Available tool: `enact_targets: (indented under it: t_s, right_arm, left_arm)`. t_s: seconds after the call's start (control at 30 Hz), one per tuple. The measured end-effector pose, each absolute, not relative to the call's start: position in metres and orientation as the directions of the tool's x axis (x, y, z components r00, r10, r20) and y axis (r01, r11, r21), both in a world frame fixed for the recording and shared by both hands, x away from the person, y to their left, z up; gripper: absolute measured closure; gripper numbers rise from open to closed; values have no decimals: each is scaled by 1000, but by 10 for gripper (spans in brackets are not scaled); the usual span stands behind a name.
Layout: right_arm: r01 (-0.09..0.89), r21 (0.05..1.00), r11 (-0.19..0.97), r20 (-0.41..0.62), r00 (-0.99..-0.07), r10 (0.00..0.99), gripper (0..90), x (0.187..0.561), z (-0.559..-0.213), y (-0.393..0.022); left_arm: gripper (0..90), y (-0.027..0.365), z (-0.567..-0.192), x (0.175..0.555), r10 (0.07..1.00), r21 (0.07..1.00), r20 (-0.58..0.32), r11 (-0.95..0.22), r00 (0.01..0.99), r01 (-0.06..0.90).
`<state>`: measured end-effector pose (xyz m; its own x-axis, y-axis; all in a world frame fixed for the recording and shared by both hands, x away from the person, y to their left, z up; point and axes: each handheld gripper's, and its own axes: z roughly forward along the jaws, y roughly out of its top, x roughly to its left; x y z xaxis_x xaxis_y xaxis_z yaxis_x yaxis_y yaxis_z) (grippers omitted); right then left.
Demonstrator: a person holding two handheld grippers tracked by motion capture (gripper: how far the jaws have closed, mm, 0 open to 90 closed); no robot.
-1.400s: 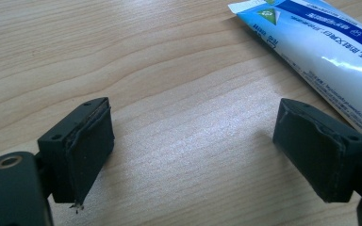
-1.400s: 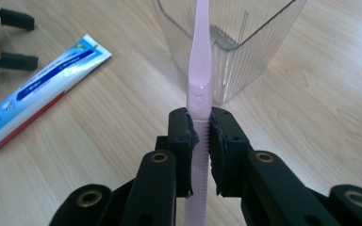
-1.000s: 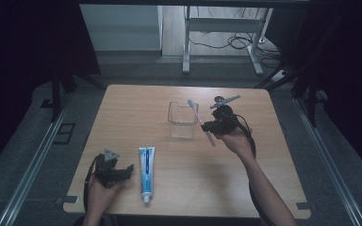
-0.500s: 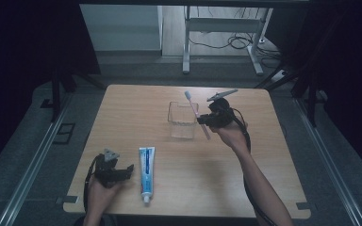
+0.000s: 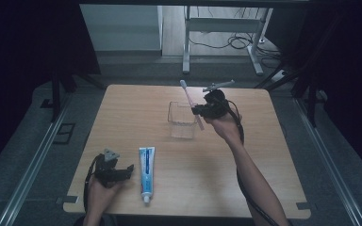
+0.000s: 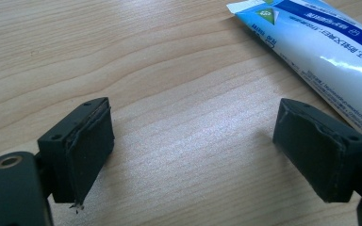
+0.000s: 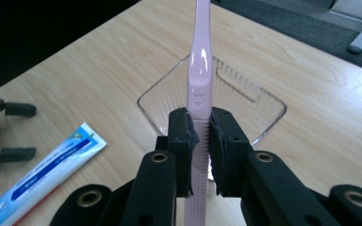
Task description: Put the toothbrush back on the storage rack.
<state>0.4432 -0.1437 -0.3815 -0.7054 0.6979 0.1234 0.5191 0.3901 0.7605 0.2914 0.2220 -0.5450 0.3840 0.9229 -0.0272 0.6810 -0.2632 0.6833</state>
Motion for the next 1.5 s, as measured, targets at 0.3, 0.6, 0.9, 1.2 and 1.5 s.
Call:
enact_targets:
  t_s: [0.3,0.6,0.9,1.2,1.5]
  right_arm:
    - [505,784,362,121,-696,708,789,455,-380,-137]
    - [486,807,335,111,-683,721,788,467,-382,-126]
    - [480,816,322,107,-673,732,788,475,-395,-119]
    - [477,810,342,86,-674,734,788,479,-417,-114]
    - [490,793,362,82,-674,734,788,481,-435,-112]
  left_arm:
    - [129,222,-545,291,923,685,-28,-262,384,680]
    - [130,222,-545,292,921,684,-27,-266,389,679]
    - [129,222,-545,292,921,683,-28,-267,389,679]
    - [129,222,-545,292,920,683,-28,-267,390,679]
    - [129,222,-545,292,920,684,-28,-267,390,679]
